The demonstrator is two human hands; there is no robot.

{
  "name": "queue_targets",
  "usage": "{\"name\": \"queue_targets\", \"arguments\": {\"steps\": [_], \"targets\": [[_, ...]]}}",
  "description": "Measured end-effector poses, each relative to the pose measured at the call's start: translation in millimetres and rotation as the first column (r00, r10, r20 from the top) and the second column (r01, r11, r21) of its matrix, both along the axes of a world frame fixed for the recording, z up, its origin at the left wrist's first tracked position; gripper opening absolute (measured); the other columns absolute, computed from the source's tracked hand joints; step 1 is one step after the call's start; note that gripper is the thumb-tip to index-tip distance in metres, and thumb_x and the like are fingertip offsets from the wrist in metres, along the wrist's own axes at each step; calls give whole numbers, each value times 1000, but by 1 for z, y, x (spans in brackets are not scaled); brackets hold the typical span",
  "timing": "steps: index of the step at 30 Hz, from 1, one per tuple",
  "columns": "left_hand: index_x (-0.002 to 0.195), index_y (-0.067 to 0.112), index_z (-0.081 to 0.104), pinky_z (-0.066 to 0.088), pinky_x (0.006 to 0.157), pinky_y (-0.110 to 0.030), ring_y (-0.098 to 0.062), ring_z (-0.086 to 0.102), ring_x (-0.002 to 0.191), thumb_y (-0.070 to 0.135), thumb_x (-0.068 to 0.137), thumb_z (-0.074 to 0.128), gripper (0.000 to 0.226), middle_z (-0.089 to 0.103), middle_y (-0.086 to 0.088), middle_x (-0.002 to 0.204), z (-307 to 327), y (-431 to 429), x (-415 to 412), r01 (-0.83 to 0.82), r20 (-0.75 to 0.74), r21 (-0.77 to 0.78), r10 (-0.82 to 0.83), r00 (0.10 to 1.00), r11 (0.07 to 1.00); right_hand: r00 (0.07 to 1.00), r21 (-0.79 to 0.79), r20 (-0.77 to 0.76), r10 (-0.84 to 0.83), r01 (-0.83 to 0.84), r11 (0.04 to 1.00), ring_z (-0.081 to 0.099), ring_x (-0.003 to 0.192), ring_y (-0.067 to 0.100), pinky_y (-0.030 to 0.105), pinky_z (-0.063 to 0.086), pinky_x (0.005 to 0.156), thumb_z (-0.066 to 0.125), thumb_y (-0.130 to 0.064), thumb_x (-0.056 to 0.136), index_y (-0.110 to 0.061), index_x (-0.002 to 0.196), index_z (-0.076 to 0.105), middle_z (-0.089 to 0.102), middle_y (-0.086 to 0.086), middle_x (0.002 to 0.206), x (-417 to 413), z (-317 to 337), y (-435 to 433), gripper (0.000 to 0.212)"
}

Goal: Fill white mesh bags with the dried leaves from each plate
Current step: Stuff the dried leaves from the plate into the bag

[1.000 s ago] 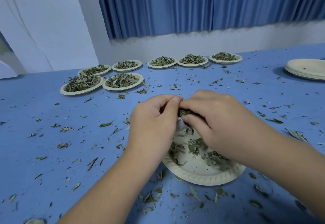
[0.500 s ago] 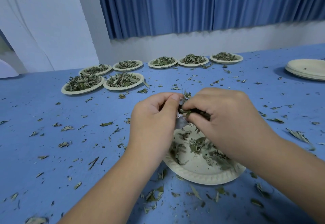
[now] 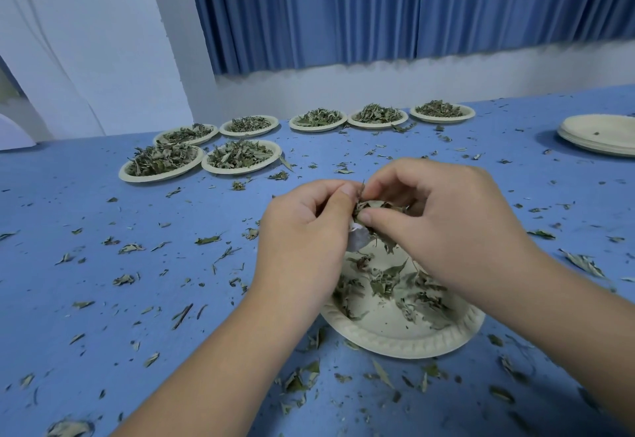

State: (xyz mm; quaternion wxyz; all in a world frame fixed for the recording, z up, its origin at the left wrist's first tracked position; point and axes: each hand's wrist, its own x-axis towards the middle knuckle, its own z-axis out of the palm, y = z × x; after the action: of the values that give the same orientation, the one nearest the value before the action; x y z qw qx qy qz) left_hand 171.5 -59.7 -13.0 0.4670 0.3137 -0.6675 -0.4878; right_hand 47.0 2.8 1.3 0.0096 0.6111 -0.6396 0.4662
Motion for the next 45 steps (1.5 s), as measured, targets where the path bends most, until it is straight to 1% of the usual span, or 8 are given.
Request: {"name": "queue_targets", "arguments": {"steps": [3, 7, 14, 19, 25, 30, 39, 45], "targets": [[83, 22, 77, 55, 59, -25, -5, 64, 54, 18, 95, 57, 23, 72, 6, 69, 0, 0, 0, 1, 0, -10, -1, 1000, 1000, 1000, -28, -22, -6, 6, 1000, 58, 66, 7, 18, 45, 62, 79, -21, 73, -29, 74, 72, 64, -10, 67, 2, 0, 0, 10], [79, 23, 76, 53, 60, -28, -8, 65, 55, 17, 95, 58, 24, 71, 8, 65, 1, 0, -1, -14, -32, 8, 14, 999, 1000, 999, 3, -21, 39, -39, 999, 60, 76, 5, 26, 49, 74, 76, -21, 76, -30, 85, 73, 60, -12, 86, 2, 3, 4, 14], [80, 24, 75, 47, 62, -34, -7, 59, 48, 21, 94, 61, 21, 58, 14, 51, -1, -1, -3, -35, -53, 16, 36, 998, 999, 1000, 71, 11, -28, 27, 997, 57, 79, 0, 23, 50, 81, 78, -22, 75, -34, 125, 55, 51, -18, 110, -1, 3, 0, 56], [81, 22, 76, 51, 68, -41, -17, 61, 56, 19, 95, 59, 22, 62, 6, 55, -2, -1, -3, -15, -67, 30, 17, 998, 999, 996, -48, -86, -34, 30, 998, 57, 77, 3, 14, 43, 69, 79, -16, 73, -27, 91, 75, 61, -15, 74, 1, 0, 2, 22], [82, 20, 76, 47, 58, -27, -6, 59, 50, 17, 95, 59, 22, 67, 9, 61, 0, -1, -3, -13, -48, 26, 14, 999, 1000, 985, -150, -159, -60, 36, 988, 56, 70, 7, 19, 44, 63, 75, -13, 73, -21, 83, 77, 66, -6, 66, 5, -1, 2, 13], [77, 21, 76, 46, 50, -14, 0, 56, 49, 14, 95, 58, 26, 62, 15, 55, 2, 0, -2, 19, -45, -1, -19, 999, 1000, 978, -64, -185, -101, 91, 994, 58, 66, 11, 33, 49, 65, 73, -11, 76, -20, 80, 74, 66, -5, 68, 8, 0, 0, 11], [79, 22, 76, 48, 51, -15, -5, 62, 55, 17, 93, 61, 21, 67, 10, 60, 2, 0, -3, -23, -87, 45, 27, 996, 999, 902, 107, -429, -41, 96, 990, 56, 75, 19, 34, 47, 69, 62, -22, 90, -17, 91, 73, 61, 0, 79, 11, 7, 4, 12], [78, 21, 75, 51, 55, -18, -4, 59, 56, 15, 94, 61, 22, 63, 11, 58, 3, -2, -2, -38, -132, 88, 49, 990, 995, 968, 112, -237, 83, -57, 992, 52, 82, 8, 26, 40, 77, 57, -23, 93, -14, 98, 73, 60, -3, 87, 7, -1, 4, 19]]}}
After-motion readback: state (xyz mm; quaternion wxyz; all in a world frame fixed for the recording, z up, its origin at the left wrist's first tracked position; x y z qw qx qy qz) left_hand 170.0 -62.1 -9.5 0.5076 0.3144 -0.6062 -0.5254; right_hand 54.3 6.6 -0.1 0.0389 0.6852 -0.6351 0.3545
